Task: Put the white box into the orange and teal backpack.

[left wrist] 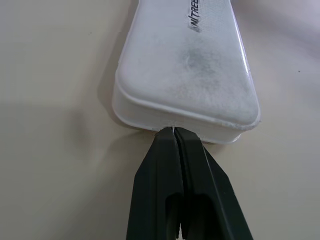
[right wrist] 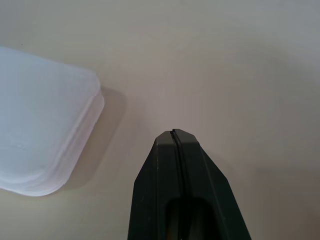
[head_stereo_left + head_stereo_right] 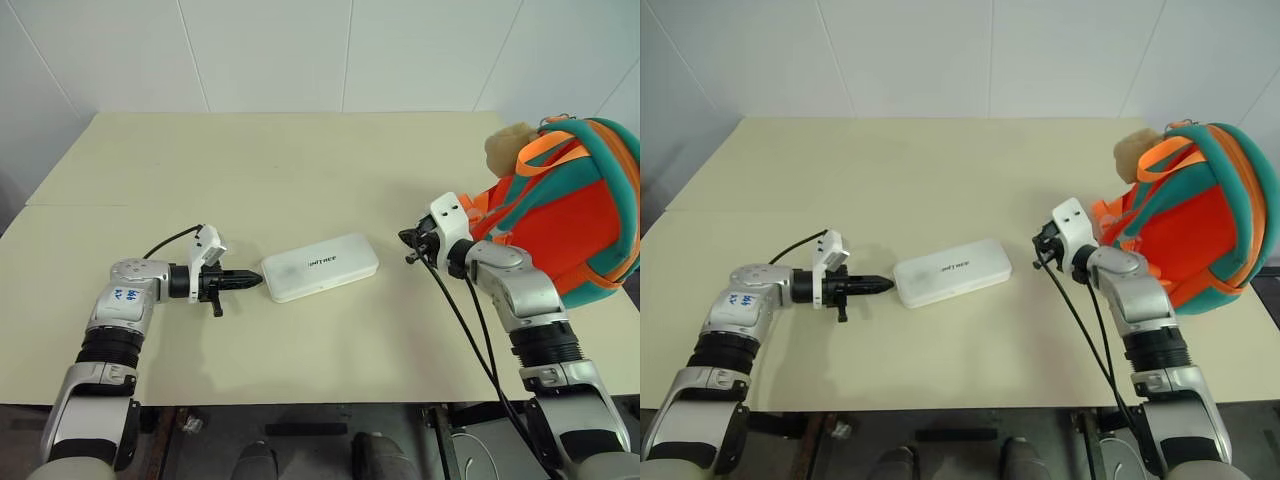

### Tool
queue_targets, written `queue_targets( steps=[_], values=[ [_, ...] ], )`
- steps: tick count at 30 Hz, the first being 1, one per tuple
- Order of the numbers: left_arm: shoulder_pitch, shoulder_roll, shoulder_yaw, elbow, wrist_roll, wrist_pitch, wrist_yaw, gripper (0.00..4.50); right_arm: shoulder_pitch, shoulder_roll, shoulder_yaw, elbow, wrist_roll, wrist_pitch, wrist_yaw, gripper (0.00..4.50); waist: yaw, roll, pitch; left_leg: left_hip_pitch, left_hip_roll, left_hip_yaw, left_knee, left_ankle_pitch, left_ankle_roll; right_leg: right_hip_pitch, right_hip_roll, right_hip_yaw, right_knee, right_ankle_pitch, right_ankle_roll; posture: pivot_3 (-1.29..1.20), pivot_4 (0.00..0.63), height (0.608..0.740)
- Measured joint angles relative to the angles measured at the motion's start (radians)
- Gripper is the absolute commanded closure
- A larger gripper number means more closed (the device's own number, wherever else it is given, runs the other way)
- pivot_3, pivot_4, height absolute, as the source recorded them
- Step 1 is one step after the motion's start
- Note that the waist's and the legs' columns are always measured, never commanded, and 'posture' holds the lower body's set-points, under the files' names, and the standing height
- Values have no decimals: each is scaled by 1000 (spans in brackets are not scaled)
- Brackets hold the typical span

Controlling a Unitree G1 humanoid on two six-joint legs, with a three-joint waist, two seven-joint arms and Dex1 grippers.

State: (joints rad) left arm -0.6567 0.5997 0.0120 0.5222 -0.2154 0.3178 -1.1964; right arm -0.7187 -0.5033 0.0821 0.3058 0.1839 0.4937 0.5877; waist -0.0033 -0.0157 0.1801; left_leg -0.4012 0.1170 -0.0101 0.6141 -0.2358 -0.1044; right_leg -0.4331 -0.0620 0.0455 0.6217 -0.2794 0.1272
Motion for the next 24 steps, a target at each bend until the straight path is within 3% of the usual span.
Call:
queue_targets(
  steps=[7,14,24],
  values=[
    [7,-9,5,-4,-17,-1,13,4462,-3,19,24,25,-18,-9,41,4500,0,0,0,0,0,0,0,0,0,-1,0,0,0,0,0,0,150,740],
    [22,-11,6,-13,-21,-1,18,4462,43,19,43,-125,4,73,121,4500,0,0,0,0,0,0,0,0,0,-1,0,0,1,0,0,0,150,740],
    [23,-11,6,-20,-21,-3,16,4462,37,53,39,-109,-23,58,72,4500,0,0,0,0,0,0,0,0,0,0,0,0,1,0,0,0,150,740]
  ],
)
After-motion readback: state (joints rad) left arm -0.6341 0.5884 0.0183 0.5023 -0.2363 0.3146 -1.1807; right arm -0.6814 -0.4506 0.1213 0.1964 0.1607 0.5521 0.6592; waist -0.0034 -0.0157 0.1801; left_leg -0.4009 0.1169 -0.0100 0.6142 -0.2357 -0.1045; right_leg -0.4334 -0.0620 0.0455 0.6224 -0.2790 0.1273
